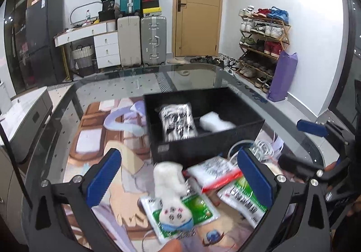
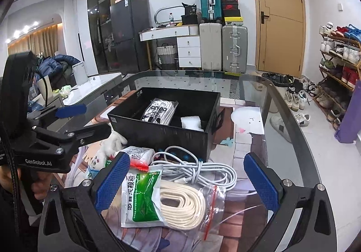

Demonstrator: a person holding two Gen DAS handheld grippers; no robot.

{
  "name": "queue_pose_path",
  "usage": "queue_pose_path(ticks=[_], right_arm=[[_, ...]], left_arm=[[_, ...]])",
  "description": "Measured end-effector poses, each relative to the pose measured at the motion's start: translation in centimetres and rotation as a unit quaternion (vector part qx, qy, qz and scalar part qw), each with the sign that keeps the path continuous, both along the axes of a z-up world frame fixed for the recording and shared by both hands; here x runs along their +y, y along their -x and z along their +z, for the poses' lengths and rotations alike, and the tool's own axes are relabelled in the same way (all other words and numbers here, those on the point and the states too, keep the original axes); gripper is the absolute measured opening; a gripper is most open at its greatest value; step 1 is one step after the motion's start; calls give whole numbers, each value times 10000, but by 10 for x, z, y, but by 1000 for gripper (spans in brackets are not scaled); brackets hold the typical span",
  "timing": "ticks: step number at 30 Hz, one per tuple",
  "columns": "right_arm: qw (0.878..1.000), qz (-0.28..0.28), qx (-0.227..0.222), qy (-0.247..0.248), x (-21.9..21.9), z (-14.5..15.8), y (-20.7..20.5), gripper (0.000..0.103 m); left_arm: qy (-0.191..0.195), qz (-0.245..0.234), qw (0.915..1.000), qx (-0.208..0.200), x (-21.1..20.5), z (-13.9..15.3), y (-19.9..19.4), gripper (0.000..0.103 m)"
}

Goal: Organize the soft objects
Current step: 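Move the left gripper to the white plush doll while the right gripper grasps the green sachet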

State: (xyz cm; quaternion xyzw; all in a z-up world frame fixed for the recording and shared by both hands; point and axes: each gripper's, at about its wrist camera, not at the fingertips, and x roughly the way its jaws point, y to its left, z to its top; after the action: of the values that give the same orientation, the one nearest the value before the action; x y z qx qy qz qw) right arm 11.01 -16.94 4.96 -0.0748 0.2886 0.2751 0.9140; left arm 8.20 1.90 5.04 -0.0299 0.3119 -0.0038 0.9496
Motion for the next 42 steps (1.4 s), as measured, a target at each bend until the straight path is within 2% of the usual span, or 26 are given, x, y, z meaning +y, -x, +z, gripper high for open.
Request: queue_pose_path(ticks=[10,19,23,32,34,36,40,42], right_arm=[[9993,106,350,94,-1,-11,-6,102],[9974,417,486,331,17,-24,-1,102],[9964,562,385,498,34,-35,6,102],[9903,644,102,1228,64,-61,14,100],[9886,682,12,1344,68,-63,16,96],[9877,719,-3,1385,71,-65,17,84],[9840,872,-131,1549,77,-68,21,70],[9842,930,-72,1508,77,-68,21,57]], left_arm=[[-49,295,9992,252,13,-29,13,103],[-73,212,9987,461,13,-45,19,103],[-24,234,9983,542,16,-48,20,103],[-193,210,9980,560,16,-50,24,103],[-193,217,9980,563,17,-51,23,103],[-210,229,9979,570,17,-51,23,103],[-195,239,9979,576,19,-52,22,103],[-204,242,9978,579,20,-52,21,103]])
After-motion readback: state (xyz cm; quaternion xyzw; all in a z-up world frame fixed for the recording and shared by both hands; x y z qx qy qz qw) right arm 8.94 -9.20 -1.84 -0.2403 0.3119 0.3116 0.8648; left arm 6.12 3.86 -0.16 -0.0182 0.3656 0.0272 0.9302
